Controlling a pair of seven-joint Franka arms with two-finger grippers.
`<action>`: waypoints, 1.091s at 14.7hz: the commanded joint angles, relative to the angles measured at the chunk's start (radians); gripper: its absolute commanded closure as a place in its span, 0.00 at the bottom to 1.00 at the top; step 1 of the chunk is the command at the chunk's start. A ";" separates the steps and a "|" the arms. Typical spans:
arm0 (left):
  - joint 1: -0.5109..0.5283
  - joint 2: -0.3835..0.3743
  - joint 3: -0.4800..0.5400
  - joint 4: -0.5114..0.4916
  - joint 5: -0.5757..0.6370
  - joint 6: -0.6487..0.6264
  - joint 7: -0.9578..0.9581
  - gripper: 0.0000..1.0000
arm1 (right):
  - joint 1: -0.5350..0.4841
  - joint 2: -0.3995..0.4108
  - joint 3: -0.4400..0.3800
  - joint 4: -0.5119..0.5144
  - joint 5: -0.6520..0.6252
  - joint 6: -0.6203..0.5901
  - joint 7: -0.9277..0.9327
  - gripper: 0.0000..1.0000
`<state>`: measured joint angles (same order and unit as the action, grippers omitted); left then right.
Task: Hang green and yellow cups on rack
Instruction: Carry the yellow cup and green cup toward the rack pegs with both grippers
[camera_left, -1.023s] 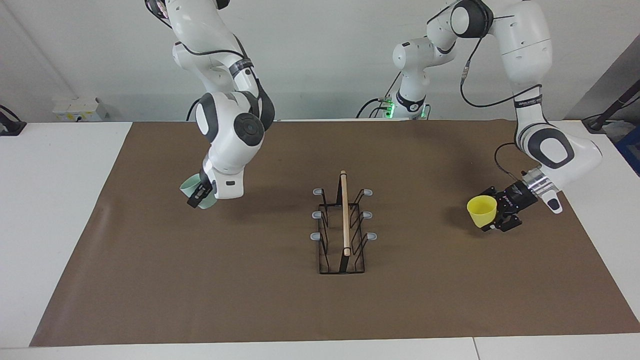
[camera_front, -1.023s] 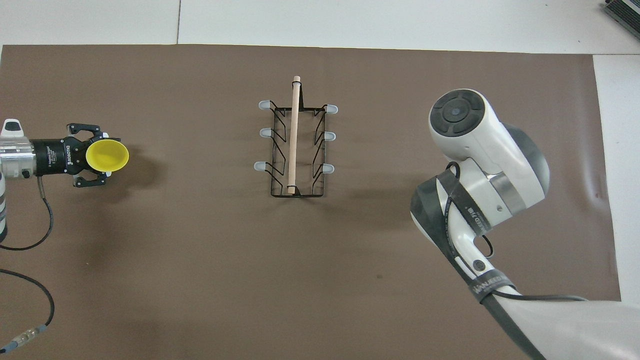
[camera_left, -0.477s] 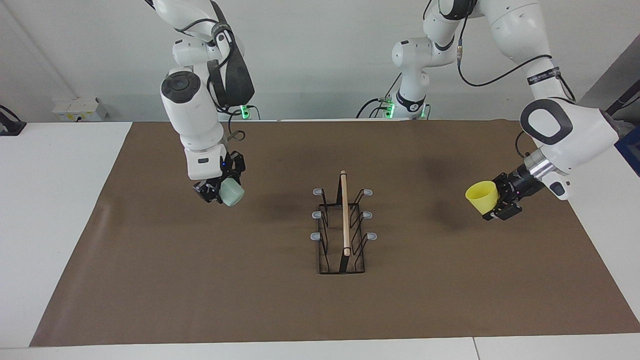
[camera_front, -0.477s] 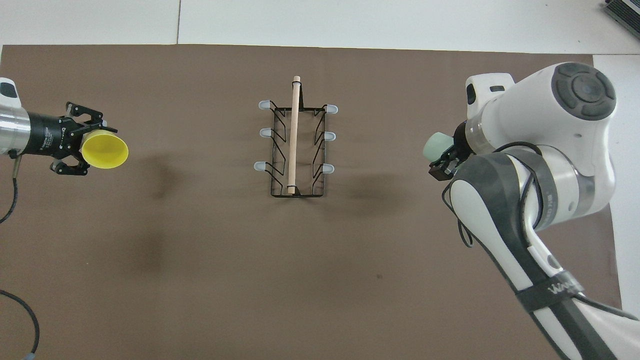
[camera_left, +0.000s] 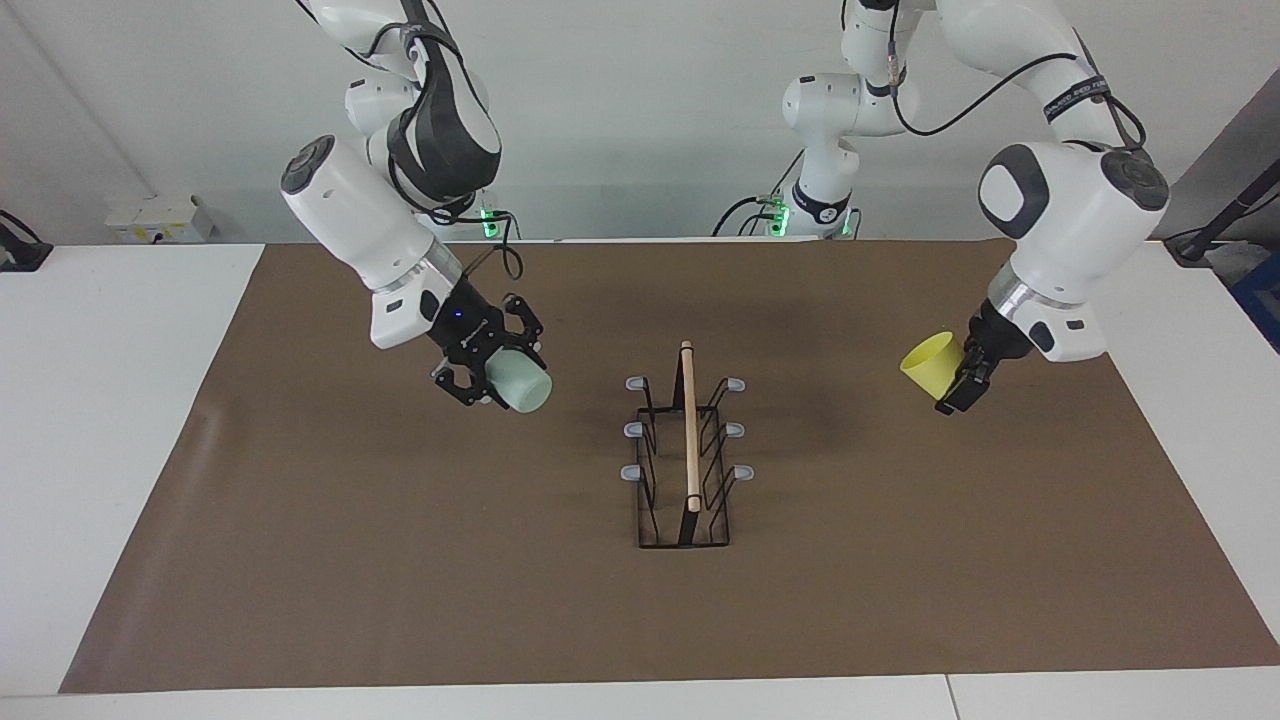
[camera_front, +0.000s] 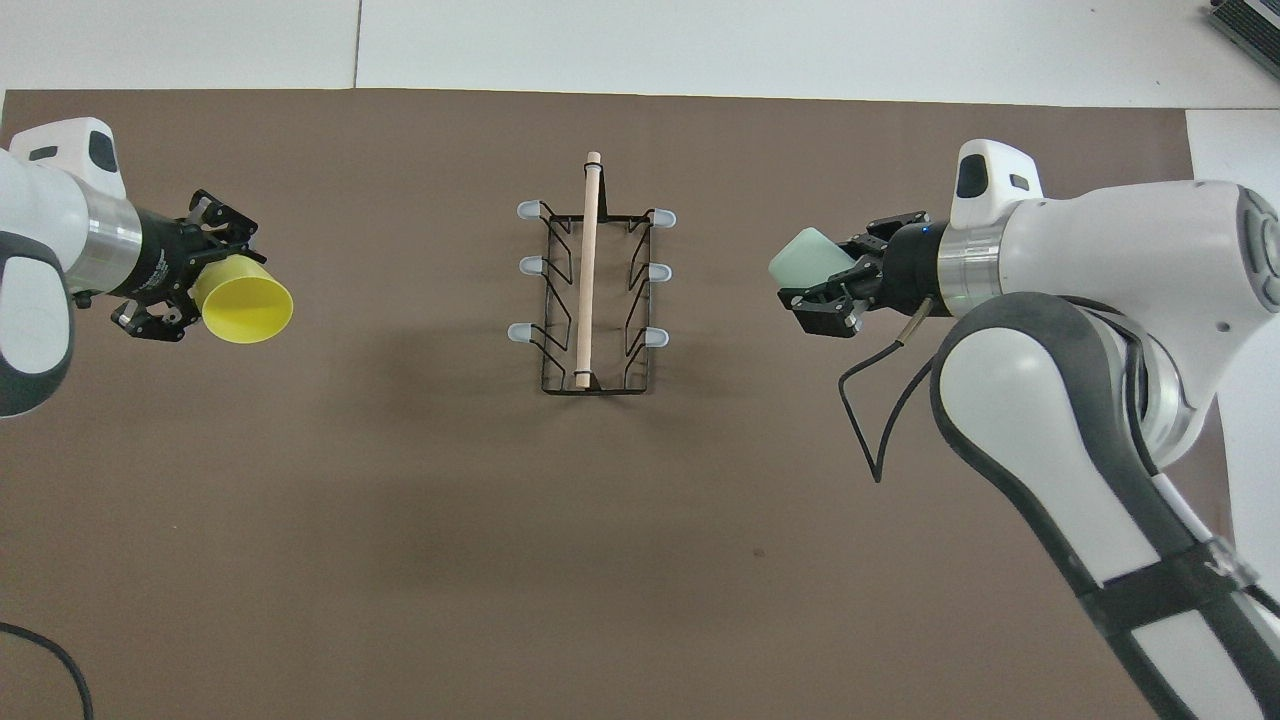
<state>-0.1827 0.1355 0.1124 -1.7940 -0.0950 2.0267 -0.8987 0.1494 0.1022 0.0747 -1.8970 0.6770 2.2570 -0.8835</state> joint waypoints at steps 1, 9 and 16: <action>-0.127 -0.025 0.016 -0.013 0.200 0.014 -0.093 1.00 | -0.014 -0.081 0.008 -0.129 0.255 0.082 -0.190 1.00; -0.357 -0.043 0.012 -0.080 0.601 0.188 -0.599 1.00 | 0.010 -0.156 0.008 -0.270 0.866 0.128 -0.739 1.00; -0.471 -0.063 0.013 -0.145 0.989 0.250 -0.982 1.00 | 0.082 -0.144 0.010 -0.333 1.306 0.125 -1.071 1.00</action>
<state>-0.6184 0.1128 0.1080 -1.8884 0.8059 2.2632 -1.7990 0.2040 -0.0251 0.0804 -2.2054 1.8718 2.3703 -1.8889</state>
